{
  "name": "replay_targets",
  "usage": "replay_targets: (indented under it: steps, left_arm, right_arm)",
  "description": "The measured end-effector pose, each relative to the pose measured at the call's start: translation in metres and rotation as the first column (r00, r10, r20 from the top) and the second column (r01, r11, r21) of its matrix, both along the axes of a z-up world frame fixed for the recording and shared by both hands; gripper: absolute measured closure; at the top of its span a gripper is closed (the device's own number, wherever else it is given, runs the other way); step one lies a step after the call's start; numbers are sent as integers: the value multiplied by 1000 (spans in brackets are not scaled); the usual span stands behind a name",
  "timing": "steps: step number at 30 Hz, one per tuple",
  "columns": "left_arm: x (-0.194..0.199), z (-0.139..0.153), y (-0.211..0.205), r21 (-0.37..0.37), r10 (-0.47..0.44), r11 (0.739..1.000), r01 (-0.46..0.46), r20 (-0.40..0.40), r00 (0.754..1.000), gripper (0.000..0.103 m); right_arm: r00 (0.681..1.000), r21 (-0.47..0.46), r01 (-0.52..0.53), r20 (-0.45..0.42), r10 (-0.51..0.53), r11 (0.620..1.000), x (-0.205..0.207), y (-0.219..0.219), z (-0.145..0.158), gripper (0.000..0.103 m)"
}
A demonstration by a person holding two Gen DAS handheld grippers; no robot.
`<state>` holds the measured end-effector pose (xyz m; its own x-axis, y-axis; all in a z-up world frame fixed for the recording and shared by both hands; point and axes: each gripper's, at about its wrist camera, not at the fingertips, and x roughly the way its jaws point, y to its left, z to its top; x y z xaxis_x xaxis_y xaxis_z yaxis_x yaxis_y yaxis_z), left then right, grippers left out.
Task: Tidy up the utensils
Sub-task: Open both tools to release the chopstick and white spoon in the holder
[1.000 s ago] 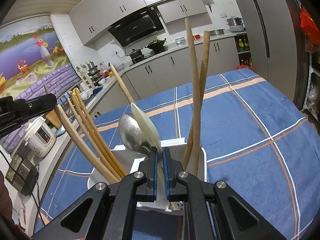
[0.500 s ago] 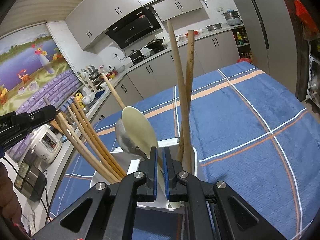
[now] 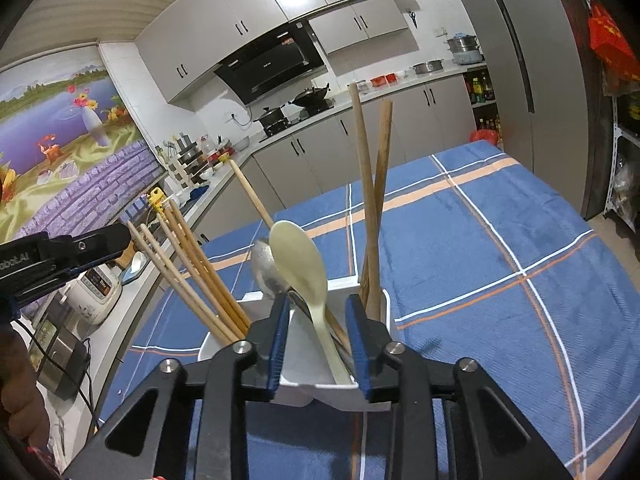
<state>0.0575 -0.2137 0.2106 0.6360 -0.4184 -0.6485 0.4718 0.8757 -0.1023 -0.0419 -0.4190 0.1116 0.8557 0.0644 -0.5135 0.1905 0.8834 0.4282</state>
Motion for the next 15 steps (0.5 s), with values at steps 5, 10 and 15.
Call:
replay_targets:
  steps: [5, 10, 15]
  left_arm:
    - [-19, 12, 8, -15, 9, 1000, -9, 26, 1000, 67]
    - [-39, 18, 12, -16, 15, 1000, -14, 25, 1000, 58]
    - [-63, 23, 18, -4, 36, 999, -36, 41, 999, 39]
  right_arm:
    - [1000, -6, 15, 12, -15, 1000, -16, 3, 10, 62]
    - [999, -20, 39, 15, -39, 999, -38, 6, 19, 57]
    - [998, -36, 68, 10, -68, 997, -63, 8, 28, 50]
